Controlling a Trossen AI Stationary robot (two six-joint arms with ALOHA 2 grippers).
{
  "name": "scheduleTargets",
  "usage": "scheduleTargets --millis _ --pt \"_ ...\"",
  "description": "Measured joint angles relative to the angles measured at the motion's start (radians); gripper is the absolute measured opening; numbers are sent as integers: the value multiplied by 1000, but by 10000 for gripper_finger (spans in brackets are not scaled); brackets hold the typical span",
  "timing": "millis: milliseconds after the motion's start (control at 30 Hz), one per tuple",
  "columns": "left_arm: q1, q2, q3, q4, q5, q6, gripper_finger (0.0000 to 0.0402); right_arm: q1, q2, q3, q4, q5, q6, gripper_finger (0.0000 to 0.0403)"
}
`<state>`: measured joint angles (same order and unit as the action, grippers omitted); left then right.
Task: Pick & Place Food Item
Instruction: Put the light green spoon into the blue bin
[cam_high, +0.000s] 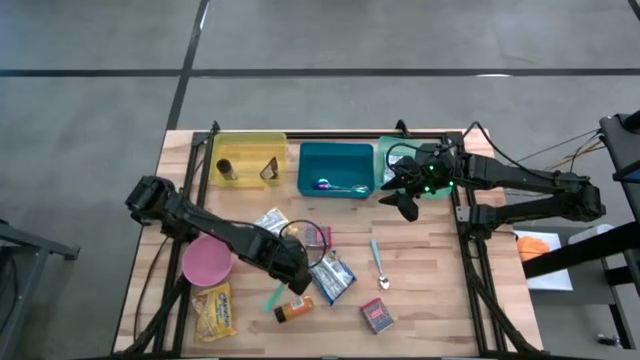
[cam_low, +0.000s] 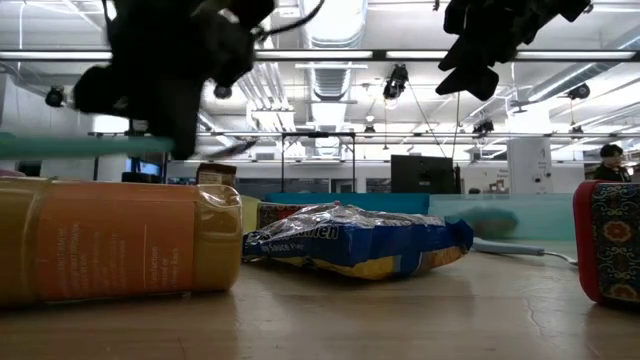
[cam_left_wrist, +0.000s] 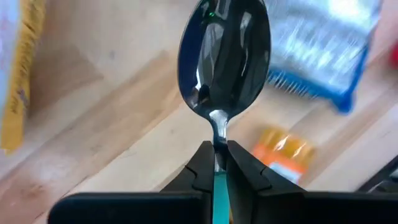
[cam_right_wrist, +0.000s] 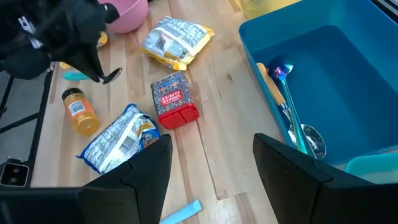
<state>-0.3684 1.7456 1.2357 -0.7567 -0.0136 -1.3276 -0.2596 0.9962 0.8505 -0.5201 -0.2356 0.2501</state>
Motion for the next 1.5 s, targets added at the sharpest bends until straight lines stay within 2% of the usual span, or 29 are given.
scheduleTargets --millis 167,267,400,533,767,967,1167,1267,1500 --pt "41 -21 105 -77 -82 -9 20 0 0 0 -2 -1 -1 221" --pt "84 -21 186 -179 -107 53 20 0 0 0 -2 -1 -14 221" --pt "173 -22 279 -280 -138 197 20 0 0 0 0 -1 -18 221" --pt "297 -22 342 -291 -144 437 20 0 0 0 0 0 -15 221" --pt "566 -22 388 -280 -140 849 20 0 -18 0 2 26 35 221" --pt "741 -19 380 -181 -52 1085 20 0 -40 0 11 45 75 221" --pt "800 -7 380 -52 -15 1251 20 0 -37 0 16 128 122 221" --pt "815 9 379 1 -6 1317 20 0 -32 0 36 135 143 221" --pt "847 59 383 26 46 1397 20 0 -32 0 70 192 170 221"
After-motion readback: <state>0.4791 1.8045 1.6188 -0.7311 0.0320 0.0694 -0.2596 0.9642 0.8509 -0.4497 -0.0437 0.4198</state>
